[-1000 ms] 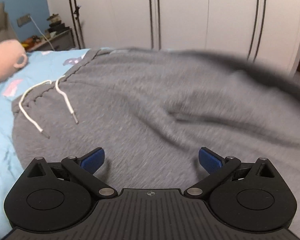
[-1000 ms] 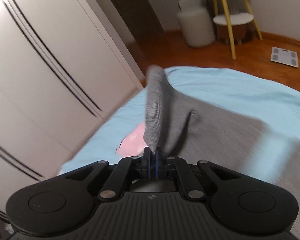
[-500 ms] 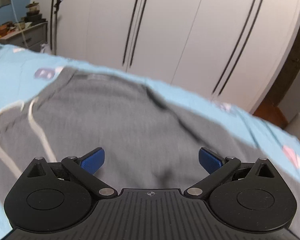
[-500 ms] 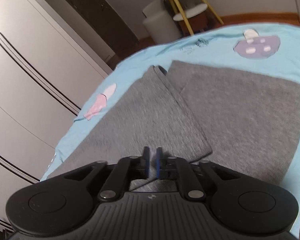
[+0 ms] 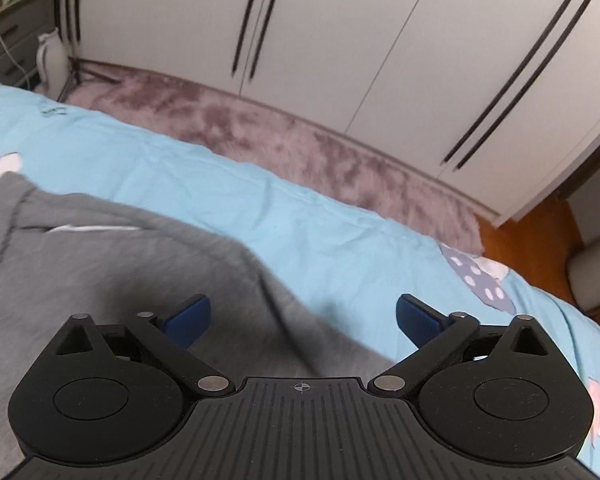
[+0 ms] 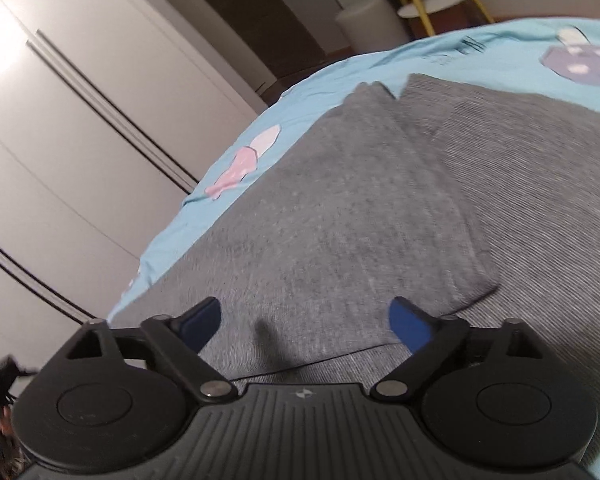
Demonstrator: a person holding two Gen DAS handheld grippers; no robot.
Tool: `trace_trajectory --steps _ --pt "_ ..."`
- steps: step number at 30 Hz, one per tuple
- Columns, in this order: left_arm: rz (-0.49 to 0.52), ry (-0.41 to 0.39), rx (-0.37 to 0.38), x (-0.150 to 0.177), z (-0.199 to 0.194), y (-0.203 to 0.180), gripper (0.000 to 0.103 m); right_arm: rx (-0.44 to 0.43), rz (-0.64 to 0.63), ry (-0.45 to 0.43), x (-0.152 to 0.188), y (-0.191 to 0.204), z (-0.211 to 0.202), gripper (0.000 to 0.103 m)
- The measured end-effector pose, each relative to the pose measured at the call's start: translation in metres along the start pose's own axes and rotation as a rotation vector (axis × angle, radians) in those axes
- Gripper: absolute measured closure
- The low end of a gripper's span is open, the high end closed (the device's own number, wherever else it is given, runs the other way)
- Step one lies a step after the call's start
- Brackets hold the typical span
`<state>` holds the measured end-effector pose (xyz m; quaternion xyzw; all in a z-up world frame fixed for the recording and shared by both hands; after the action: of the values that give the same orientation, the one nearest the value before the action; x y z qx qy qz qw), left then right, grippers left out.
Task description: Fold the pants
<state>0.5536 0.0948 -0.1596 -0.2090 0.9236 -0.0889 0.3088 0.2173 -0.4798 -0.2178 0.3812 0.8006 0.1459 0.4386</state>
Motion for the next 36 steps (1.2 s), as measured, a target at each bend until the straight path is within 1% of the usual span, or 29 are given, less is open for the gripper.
trace_trajectory --steps 1,2,3,4,5,6,7,8,9,10,12,13,14,15,16,17,19,20,21,22,23,25,27,29,31,33,34,35,36 --pt "0.008 0.007 0.002 -0.001 0.009 -0.002 0.019 0.004 -0.001 -0.004 0.0 0.0 0.001 0.008" --pt "0.01 0.027 -0.006 0.0 0.02 -0.002 0.026 0.004 0.003 -0.005 -0.001 0.0 0.002 0.007" --pt "-0.009 0.059 -0.018 0.004 0.031 0.0 0.037 0.003 0.012 -0.005 -0.003 0.0 0.003 0.007" --pt "-0.034 0.086 -0.023 0.009 0.038 0.002 0.044 0.001 0.024 -0.005 -0.003 -0.002 0.001 0.007" --pt "-0.068 0.116 -0.016 0.011 0.048 0.006 0.048 -0.005 0.041 -0.005 -0.004 -0.003 0.0 0.007" --pt "-0.095 0.133 -0.005 0.013 0.055 0.009 0.055 -0.012 0.062 -0.004 -0.007 -0.004 0.003 0.007" --pt "-0.111 0.133 -0.015 0.013 0.06 0.011 0.065 -0.02 0.087 -0.004 -0.008 -0.007 0.002 0.008" --pt "-0.112 0.122 -0.034 0.013 0.061 0.013 0.069 -0.028 0.115 -0.005 -0.01 -0.009 0.002 0.01" --pt "-0.1 0.112 -0.053 0.012 0.062 0.014 0.082 -0.032 0.14 -0.005 -0.012 -0.012 0.001 0.011" --pt "-0.085 0.105 -0.08 0.011 0.062 0.015 0.092 -0.032 0.161 -0.004 -0.013 -0.016 0.001 0.015" --pt "-0.078 0.086 -0.078 0.011 0.055 0.014 0.096 -0.031 0.204 -0.002 -0.016 -0.023 -0.001 0.025" --pt "-0.073 0.062 -0.066 0.011 0.048 0.014 0.096 -0.026 0.224 -0.003 -0.017 -0.028 -0.003 0.039" --pt "-0.053 0.037 -0.061 0.01 0.042 0.013 0.096 -0.021 0.25 -0.006 -0.019 -0.034 -0.005 0.059" --pt "-0.033 0.015 -0.059 0.01 0.037 0.011 0.097 -0.011 0.279 0.002 -0.017 -0.04 -0.008 0.067" --pt "-0.019 -0.004 -0.058 0.009 0.029 0.011 0.097 -0.008 0.318 0.013 -0.016 -0.048 -0.007 0.077" --pt "-0.01 -0.019 -0.058 0.008 0.021 0.011 0.097 -0.019 0.354 0.023 -0.017 -0.053 -0.007 0.08" --pt "-0.011 -0.041 -0.048 0.007 0.005 0.011 0.097 -0.014 0.402 0.065 -0.016 -0.057 -0.011 0.08" --pt "-0.016 -0.054 -0.044 0.007 -0.004 0.012 0.097 -0.003 0.41 0.077 -0.015 -0.056 -0.016 0.073" --pt "-0.019 -0.066 -0.034 0.006 -0.011 0.012 0.097 0.02 0.406 0.088 -0.014 -0.056 -0.021 0.069" --pt "-0.016 -0.077 -0.027 0.006 -0.018 0.012 0.097 0.033 0.402 0.097 -0.014 -0.055 -0.024 0.068" --pt "-0.013 -0.083 -0.029 0.008 -0.024 0.012 0.097 0.046 0.392 0.112 -0.012 -0.053 -0.026 0.062" --pt "-0.006 -0.091 -0.027 0.011 -0.037 0.012 0.097 0.066 0.372 0.133 -0.009 -0.05 -0.029 0.053" --pt "-0.009 -0.097 -0.026 0.014 -0.046 0.015 0.097 0.077 0.342 0.14 -0.008 -0.047 -0.026 0.051" --pt "-0.018 -0.1 -0.016 0.018 -0.052 0.018 0.097 0.037 0.375 0.121 -0.007 -0.049 -0.019 0.043" --pt "-0.042 -0.091 -0.001 0.024 -0.058 0.023 0.097 0.0 0.413 0.092 -0.012 -0.055 -0.01 0.044" --pt "-0.074 -0.078 0.008 0.029 -0.065 0.031 0.097 -0.019 0.445 0.061 -0.018 -0.058 -0.005 0.054" --pt "-0.089 -0.072 0.018 0.03 -0.069 0.034 0.097 -0.02 0.446 0.055 -0.019 -0.06 -0.001 0.081" --pt "-0.098 -0.072 0.021 0.03 -0.076 0.037 0.097 -0.015 0.45 0.075 -0.017 -0.063 0.007 0.098" --pt "-0.103 -0.077 0.027 0.029 -0.083 0.039 0.097 -0.023 0.48 0.08 -0.016 -0.066 0.011 0.098"
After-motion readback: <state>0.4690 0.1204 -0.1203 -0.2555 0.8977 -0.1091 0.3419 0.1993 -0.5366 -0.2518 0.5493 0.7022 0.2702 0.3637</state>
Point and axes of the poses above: each gripper's, at about its wrist camera, not at the fingertips, and z roughly the way its jaws point, y to its left, x to its underside, the point moved 9 cm from there along z, roughly the way its jaws point, and after that the axes turned 2 degrees about -y, right-handed, at the moved point
